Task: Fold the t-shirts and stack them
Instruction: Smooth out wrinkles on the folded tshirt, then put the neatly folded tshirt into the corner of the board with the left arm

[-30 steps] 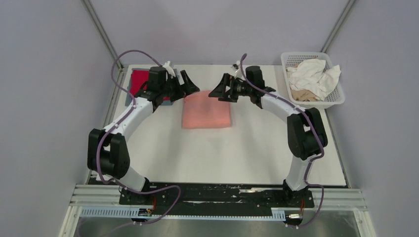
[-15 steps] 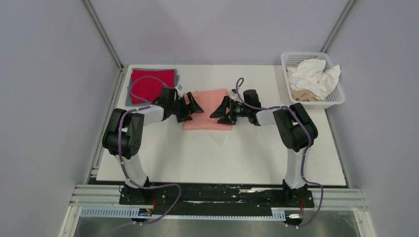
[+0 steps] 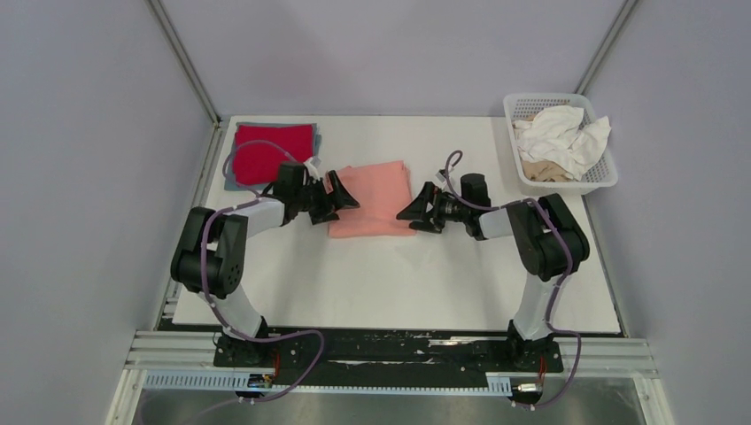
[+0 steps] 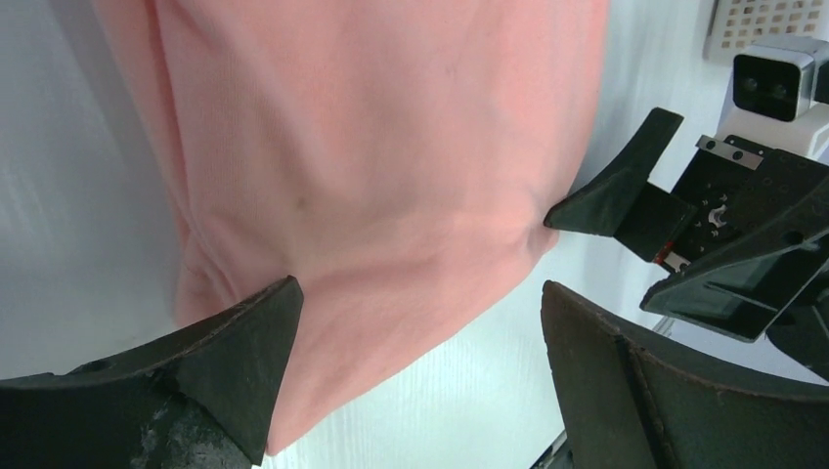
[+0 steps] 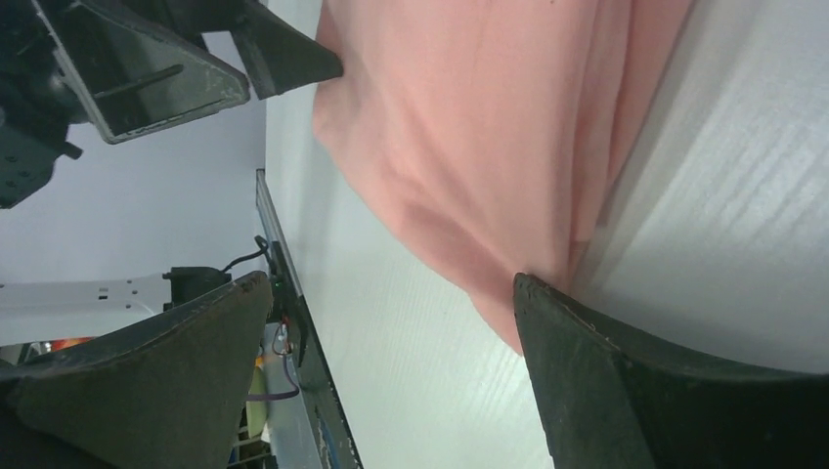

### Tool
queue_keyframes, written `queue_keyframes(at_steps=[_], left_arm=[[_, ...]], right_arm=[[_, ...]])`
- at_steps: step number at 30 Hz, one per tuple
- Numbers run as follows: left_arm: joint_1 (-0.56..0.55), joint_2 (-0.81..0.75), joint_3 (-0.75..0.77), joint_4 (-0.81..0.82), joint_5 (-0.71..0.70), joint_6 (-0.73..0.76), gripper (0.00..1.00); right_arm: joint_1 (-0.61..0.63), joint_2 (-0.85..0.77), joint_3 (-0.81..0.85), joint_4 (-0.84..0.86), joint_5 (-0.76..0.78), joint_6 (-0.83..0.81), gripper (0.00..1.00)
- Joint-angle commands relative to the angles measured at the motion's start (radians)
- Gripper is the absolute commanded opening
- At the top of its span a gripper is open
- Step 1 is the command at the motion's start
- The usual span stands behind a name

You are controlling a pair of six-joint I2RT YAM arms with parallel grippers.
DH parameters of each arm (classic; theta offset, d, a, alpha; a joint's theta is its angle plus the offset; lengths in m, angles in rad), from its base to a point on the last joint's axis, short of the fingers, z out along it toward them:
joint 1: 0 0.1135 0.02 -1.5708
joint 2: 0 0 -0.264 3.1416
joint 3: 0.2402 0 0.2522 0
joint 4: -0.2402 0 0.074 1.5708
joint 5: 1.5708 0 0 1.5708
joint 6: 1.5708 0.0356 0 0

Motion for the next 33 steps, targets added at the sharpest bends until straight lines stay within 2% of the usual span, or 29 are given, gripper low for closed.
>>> queue_keyframes(at_steps=[1, 6, 9, 16, 22, 25, 29, 33], left_arm=[[0.015, -0.152, 0.018, -0.105, -0.053, 0.109, 1.00], [0.015, -0.188, 0.097, -0.329, -0.378, 0.157, 1.00], [0.020, -0.139, 0.159, -0.388, -0.434, 0.159, 1.00], [0.021, 0.056, 0.291, -0.409, -0.374, 0.159, 1.00], [0.014, 0.159, 0.302, -0.322, -0.224, 0.114, 0.97], [-0.005, 0.196, 0.296, -0.275, -0.196, 0.091, 0.91], [-0.053, 0.258, 0.331, -0.295, -0.205, 0.067, 0.78], [-0.119, 0.308, 0.392, -0.379, -0.338, 0.053, 0.63]], right_arm=[[-0.006, -0.167, 0.009, -0.240, 0.086, -0.137, 1.00], [-0.007, -0.449, -0.026, -0.411, 0.306, -0.183, 1.00], [-0.012, -0.568, -0.063, -0.461, 0.423, -0.156, 1.00], [-0.056, -0.671, -0.100, -0.542, 0.351, -0.145, 1.00], [-0.064, -0.743, -0.132, -0.575, 0.428, -0.167, 1.00], [-0.065, -0.763, -0.139, -0.576, 0.444, -0.175, 1.00], [-0.066, -0.774, -0.138, -0.608, 0.463, -0.177, 1.00], [-0.070, -0.775, -0.139, -0.614, 0.471, -0.182, 1.00]])
